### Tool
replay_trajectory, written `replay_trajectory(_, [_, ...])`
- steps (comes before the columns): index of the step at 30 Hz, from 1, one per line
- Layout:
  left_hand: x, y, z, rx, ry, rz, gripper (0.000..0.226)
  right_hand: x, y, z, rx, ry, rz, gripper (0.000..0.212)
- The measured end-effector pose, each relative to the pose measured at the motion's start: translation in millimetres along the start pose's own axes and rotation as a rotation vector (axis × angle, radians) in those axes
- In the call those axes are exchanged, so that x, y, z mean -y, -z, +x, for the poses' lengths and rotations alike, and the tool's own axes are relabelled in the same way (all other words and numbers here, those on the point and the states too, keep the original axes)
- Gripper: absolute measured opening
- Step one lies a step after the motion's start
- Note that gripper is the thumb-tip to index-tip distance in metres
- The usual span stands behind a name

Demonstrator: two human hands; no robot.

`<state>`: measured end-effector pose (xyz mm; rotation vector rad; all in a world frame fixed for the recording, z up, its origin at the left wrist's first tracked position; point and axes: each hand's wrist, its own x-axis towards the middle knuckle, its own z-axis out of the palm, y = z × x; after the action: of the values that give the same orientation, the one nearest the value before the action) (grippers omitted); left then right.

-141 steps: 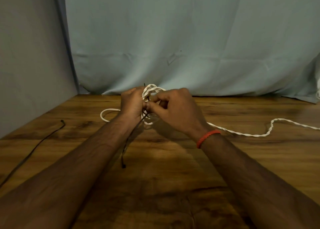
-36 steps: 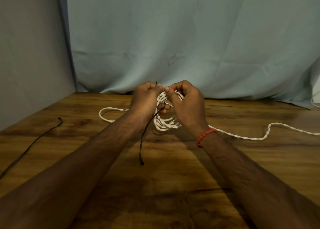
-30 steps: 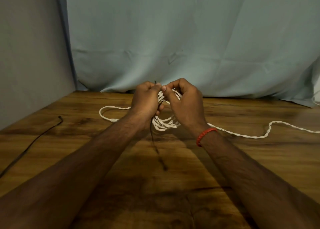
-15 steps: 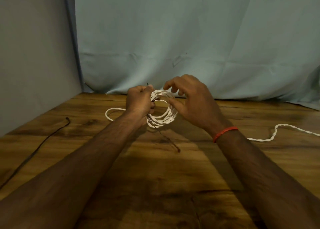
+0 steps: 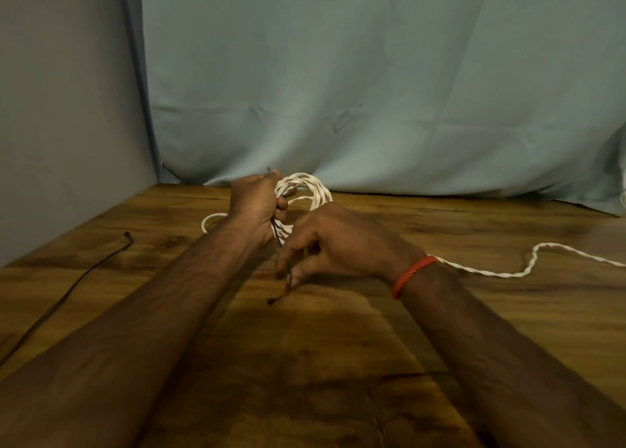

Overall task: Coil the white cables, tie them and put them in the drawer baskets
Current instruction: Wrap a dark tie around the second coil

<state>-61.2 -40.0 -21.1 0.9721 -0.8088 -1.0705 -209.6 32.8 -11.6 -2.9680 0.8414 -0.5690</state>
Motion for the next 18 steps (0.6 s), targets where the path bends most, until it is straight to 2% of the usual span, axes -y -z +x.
replay_trajectory(2, [0,-1,0,0.002,-0.028,0.042,0.022,0,0,0,-0.086,0.036,0.122,0.016])
replay_trajectory(5, [2,5,1,0.009,-0.082,0.176,0.015,2,5,0,-0.342,0.013,0.436,0.016])
replay_trajectory(7, [4,7,0,0.060,-0.061,0.155,0.014,4,12,-1,-0.546,-0.036,0.607,0.014])
replay_trajectory(11, [2,0,-7,0.027,-0.055,0.107,0.019,-3,25,-5,-0.913,-0.166,0.836,0.003])
replay_trajectory(13, [2,-1,-9,0.020,-0.088,0.121,0.019,-5,30,-8,-1.003,-0.208,0.890,0.007])
replay_trajectory(18, [4,0,-13,-0.011,-0.185,0.251,0.017,-3,35,-9,-1.077,-0.216,0.956,0.015])
